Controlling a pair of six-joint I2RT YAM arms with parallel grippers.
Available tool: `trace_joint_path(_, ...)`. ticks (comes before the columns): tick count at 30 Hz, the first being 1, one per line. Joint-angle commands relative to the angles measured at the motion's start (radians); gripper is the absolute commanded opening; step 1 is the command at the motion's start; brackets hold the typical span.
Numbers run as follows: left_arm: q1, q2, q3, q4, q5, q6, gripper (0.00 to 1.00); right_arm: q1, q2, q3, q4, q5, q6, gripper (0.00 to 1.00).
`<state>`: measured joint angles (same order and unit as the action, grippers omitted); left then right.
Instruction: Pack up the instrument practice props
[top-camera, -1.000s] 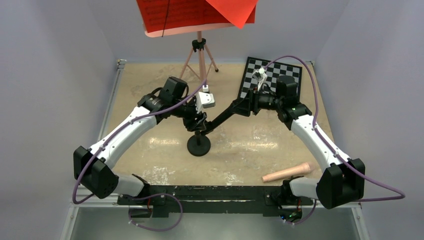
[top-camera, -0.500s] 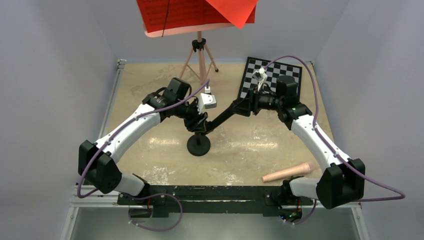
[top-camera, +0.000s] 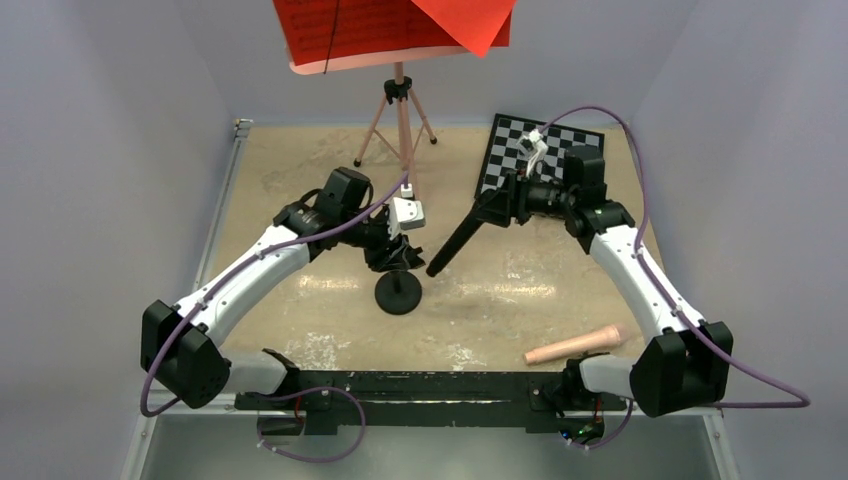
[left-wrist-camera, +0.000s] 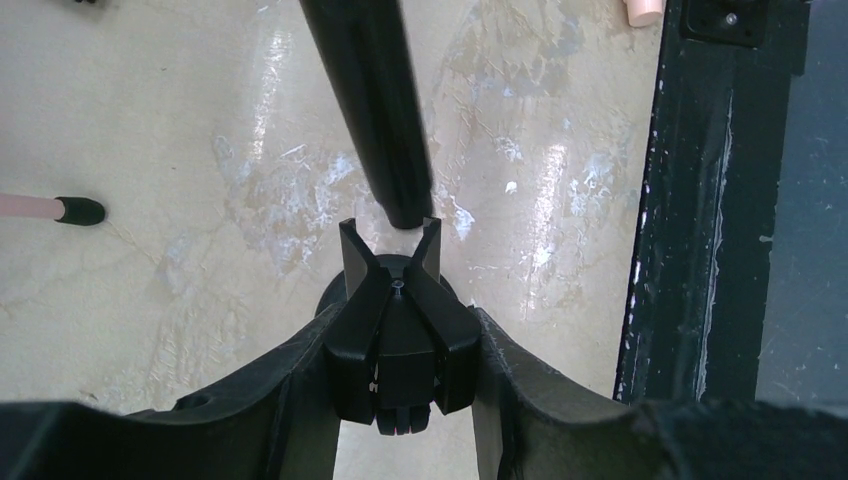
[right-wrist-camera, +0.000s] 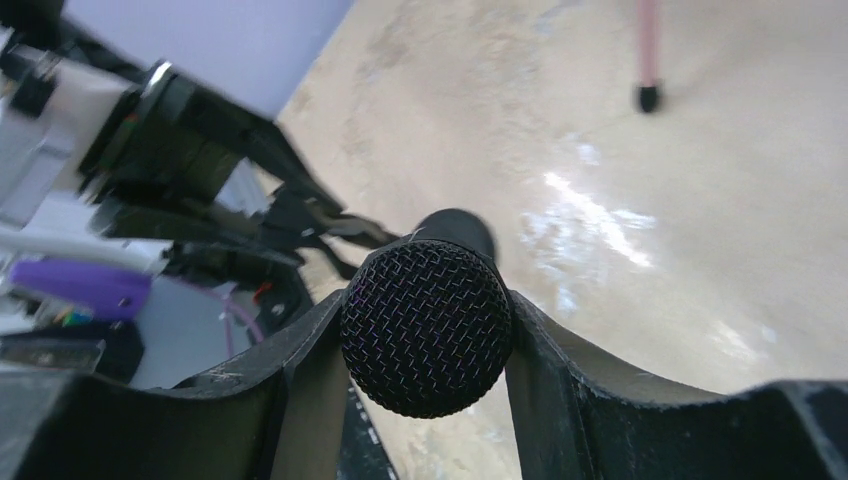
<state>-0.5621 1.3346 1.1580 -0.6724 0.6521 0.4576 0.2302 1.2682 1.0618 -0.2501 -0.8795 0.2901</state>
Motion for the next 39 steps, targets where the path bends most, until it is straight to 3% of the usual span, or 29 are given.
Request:
trace_joint_path(1, -0.005, -0.029, -0.032, -0.022, 0.055, 0.018, 0.0, -0.096, -0.032, 0.07, -0.039, 0.07, -0.061, 0.0)
trace_joint_path(11, -0.006, -0.011, -0.031, -0.007, 0.038, -0.008, 0.03, -0.116, -0.042, 0.095, -0.079, 0.05, -0.092, 0.0)
trace_joint_path(16, -0.006, -0.009, -0.022, 0.017, 0.006, -0.042, 0.48, -0.116, -0.041, 0.105, -0.085, 0.061, -0.098, 0.0)
trace_joint_path(18, -0.008, -0.01, -0.017, 0.027, -0.013, -0.047, 0.69, -0.116, -0.037, 0.11, -0.09, 0.06, -0.1, 0.0)
trace_joint_path(19, -0.007, -0.011, -0.016, 0.027, -0.016, -0.041, 0.92, -0.115, -0.034, 0.114, -0.095, 0.059, -0.101, 0.0)
trace_joint_path(20, -0.008, -0.014, -0.014, 0.032, -0.018, -0.037, 0.98, -0.116, -0.033, 0.118, -0.099, 0.059, -0.103, 0.0)
trace_joint_path(31, -0.007, -0.04, 0.048, 0.019, 0.012, -0.05, 0.99, -0.116, -0.043, 0.145, -0.137, 0.055, -0.125, 0.0)
trace_joint_path(39, -0.003, -0.128, 0.108, 0.045, -0.111, -0.092, 0.99, -0.116, -0.091, 0.219, -0.24, 0.046, -0.205, 0.0)
